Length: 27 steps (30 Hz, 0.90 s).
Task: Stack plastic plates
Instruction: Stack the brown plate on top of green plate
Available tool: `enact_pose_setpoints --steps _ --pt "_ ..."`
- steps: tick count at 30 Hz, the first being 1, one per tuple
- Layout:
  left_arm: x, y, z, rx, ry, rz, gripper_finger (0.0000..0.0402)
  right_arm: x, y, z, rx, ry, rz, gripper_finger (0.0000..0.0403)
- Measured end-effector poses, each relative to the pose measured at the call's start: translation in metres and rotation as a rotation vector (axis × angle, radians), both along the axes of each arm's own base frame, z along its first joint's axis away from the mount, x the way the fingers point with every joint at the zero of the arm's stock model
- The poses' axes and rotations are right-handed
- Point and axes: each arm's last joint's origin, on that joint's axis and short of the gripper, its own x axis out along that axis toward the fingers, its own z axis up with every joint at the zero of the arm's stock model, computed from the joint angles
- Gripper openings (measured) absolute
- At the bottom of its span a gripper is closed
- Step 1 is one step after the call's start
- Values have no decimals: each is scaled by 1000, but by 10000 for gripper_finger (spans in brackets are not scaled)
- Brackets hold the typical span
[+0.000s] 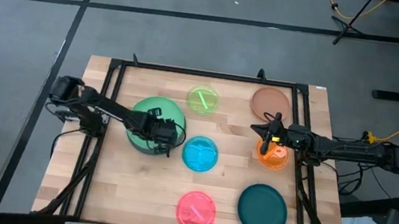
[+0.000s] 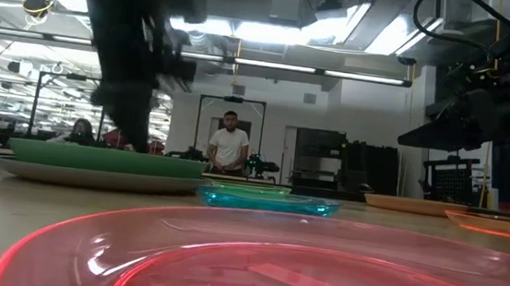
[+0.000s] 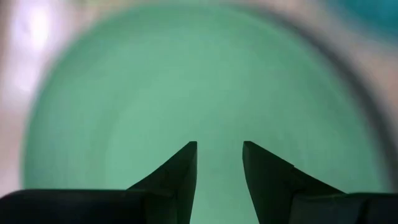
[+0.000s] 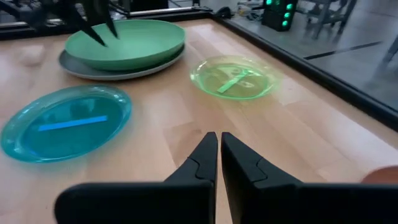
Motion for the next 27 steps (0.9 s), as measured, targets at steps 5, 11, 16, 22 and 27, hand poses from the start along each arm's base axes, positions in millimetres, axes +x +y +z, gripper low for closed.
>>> enact_pose_setpoints --steps 5,11,16,22,27 --pt "-2 -13 25 65 -183 -92 124 1 0 1 -10 13 11 14" --pt "-2 -28 23 75 -446 -231 124 4 -1 14 -34 55 14 14" --pt "-4 -34 8 62 -659 -346 124 5 -2 26 -85 82 -27 14" --pt "-10 -36 5 38 -886 -482 124 10 -3 29 -114 105 -31 14" --pt "-17 -36 -1 16 -935 -515 124 19 -5 30 -93 144 -42 14"
